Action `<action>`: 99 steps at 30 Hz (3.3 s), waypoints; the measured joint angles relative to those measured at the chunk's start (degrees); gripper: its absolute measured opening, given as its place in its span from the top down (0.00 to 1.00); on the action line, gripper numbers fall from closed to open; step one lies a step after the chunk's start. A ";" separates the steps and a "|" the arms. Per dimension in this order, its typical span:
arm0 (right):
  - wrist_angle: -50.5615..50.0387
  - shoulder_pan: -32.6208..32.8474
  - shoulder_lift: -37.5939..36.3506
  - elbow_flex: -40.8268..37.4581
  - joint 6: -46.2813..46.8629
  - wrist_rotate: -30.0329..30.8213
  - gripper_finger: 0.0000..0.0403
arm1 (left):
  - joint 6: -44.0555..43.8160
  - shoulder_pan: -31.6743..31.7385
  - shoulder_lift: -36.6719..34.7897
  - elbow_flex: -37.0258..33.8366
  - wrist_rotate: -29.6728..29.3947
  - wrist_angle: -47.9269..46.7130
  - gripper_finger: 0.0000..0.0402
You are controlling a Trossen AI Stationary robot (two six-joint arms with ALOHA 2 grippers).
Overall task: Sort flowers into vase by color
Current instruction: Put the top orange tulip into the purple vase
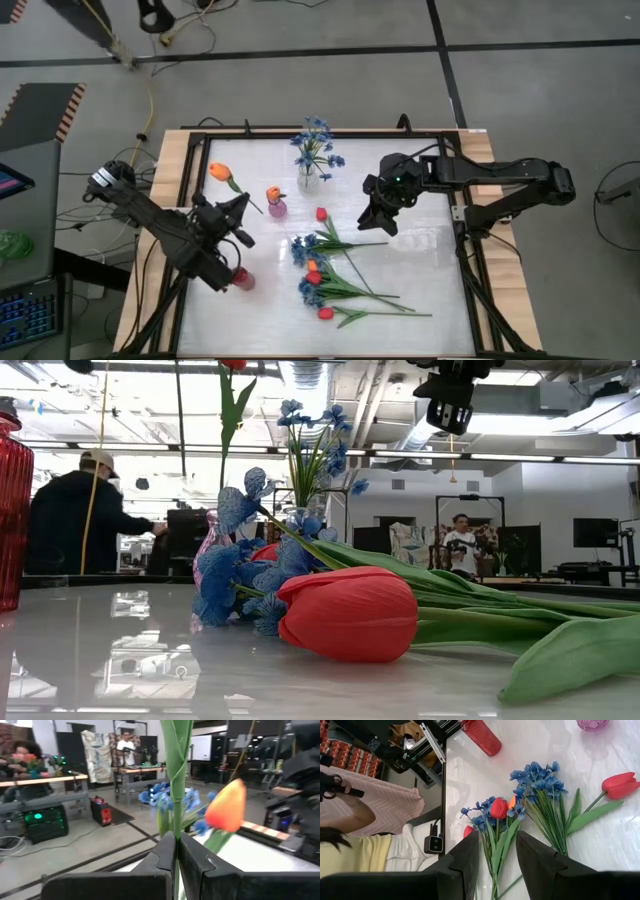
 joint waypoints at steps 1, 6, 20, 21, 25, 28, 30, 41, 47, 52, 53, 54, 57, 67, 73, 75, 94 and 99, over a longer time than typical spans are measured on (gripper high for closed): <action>-0.01 0.00 0.00 0.00 0.00 0.00 0.61 | 0.95 -0.46 0.00 0.64 -0.04 0.40 1.00; -0.01 0.00 0.00 0.00 0.00 0.00 0.61 | 11.37 -1.50 0.00 2.65 0.28 9.15 1.00; -0.01 0.00 0.00 0.00 -0.02 0.00 0.61 | 65.15 -1.60 -0.64 4.62 7.65 49.58 1.00; -0.01 0.00 0.00 0.00 -0.02 0.00 0.61 | 67.87 -1.60 -0.98 4.62 8.84 51.71 1.00; -0.01 0.00 0.00 0.00 -0.04 0.02 0.61 | 78.23 -0.71 -2.49 4.62 15.32 59.56 1.00; -0.01 0.00 0.00 0.00 -0.17 0.01 0.61 | 88.24 0.40 -3.20 4.62 18.78 66.00 1.00; -0.01 0.00 0.00 0.00 -0.17 0.00 0.61 | 94.04 1.21 -3.26 4.60 19.00 68.76 1.00; -0.02 0.00 0.00 0.00 -0.15 0.83 0.61 | 120.54 11.36 -8.54 0.86 46.15 89.72 1.00; -0.07 0.00 0.00 0.00 -0.02 0.92 0.61 | 120.96 12.25 -19.90 -4.86 47.84 91.74 1.00; -0.05 0.00 0.00 0.00 -0.02 0.92 0.61 | 119.00 11.06 -32.37 -12.99 49.01 93.14 1.00; -0.05 0.00 0.00 0.00 -0.02 0.92 0.61 | 118.68 11.07 -34.82 -15.07 48.83 93.62 1.00; -0.05 0.00 0.00 -0.01 -0.02 0.92 0.61 | 118.24 11.08 -37.23 -17.31 48.82 94.19 1.00; -0.07 0.00 0.00 -0.01 -0.02 0.92 0.61 | 117.99 11.14 -44.10 -24.18 47.51 95.85 1.00; -0.01 0.00 0.00 0.00 -0.02 0.92 0.61 | 119.44 13.53 -58.39 -43.77 42.74 110.74 1.00; 0.00 0.00 0.00 0.00 -0.02 0.90 0.61 | 115.94 18.16 -58.32 -49.75 43.39 116.11 1.00; -0.01 0.00 0.00 0.00 -0.02 0.92 0.61 | 114.97 19.75 -58.05 -50.80 43.96 117.44 1.00; 0.01 0.00 0.02 -0.02 -0.02 0.91 0.61 | 106.97 29.79 -48.18 -51.73 51.35 119.12 1.00; 0.01 0.00 0.00 -0.01 -0.04 0.92 0.61 | 106.39 30.29 -45.85 -51.73 51.24 119.88 1.00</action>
